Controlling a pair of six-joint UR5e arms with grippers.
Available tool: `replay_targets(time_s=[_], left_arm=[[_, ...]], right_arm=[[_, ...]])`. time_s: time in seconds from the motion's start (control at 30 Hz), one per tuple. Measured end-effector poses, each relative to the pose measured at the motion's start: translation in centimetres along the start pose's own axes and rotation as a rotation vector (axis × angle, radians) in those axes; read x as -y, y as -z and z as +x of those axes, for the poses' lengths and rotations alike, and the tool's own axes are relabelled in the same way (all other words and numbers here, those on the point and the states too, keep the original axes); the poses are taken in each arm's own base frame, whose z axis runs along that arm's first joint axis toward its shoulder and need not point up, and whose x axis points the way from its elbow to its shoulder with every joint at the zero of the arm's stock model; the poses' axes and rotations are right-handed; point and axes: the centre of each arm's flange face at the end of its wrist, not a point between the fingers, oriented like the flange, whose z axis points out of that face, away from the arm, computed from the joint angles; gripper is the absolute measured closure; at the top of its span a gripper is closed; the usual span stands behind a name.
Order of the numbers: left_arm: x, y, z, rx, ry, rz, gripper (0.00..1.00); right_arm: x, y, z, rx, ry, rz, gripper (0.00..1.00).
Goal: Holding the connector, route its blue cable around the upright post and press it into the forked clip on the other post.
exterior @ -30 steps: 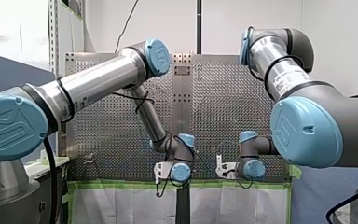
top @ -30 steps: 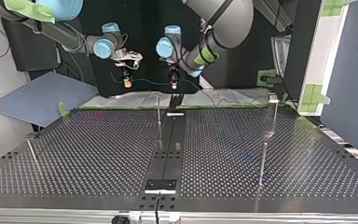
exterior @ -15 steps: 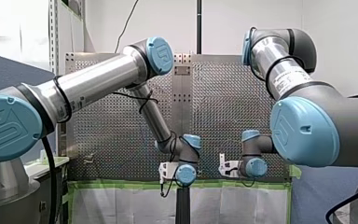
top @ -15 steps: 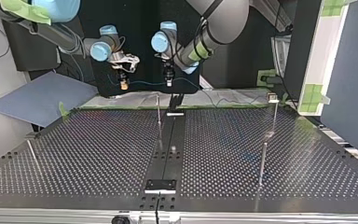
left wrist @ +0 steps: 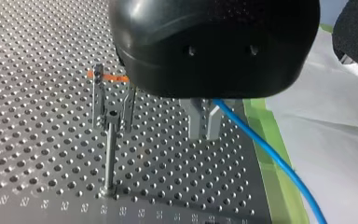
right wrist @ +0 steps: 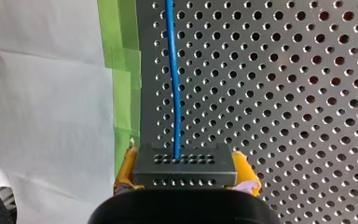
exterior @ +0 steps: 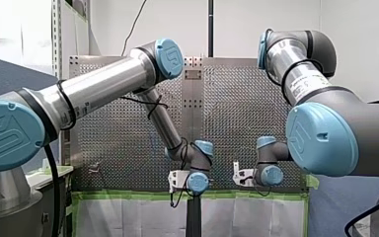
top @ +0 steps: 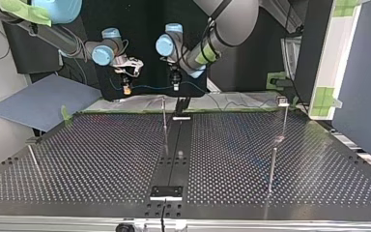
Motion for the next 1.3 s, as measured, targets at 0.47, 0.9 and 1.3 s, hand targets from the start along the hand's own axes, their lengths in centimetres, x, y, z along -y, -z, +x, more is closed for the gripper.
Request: replay_targets(time_s=[0.47,0.9,1.3], left_arm=[[0.1,-0.4,-2.2,0.009,0.013,-0.022,0.91],[-0.1,-1.3,-3.8,0.019,0.03,-0.023,0.91],[-0.3,-3.0,-4.5,0.027,0.041,0.01,0.91]], right_arm=[[0.0,-0.4,0.7,-0.012,0.048,-0.002,1.0],[-0.3,-0.5,3.8,-0.049,0.045,-0.005,1.0],[-0.1,-1.1,4.7,-0.058,0.036,-0.001,1.0]])
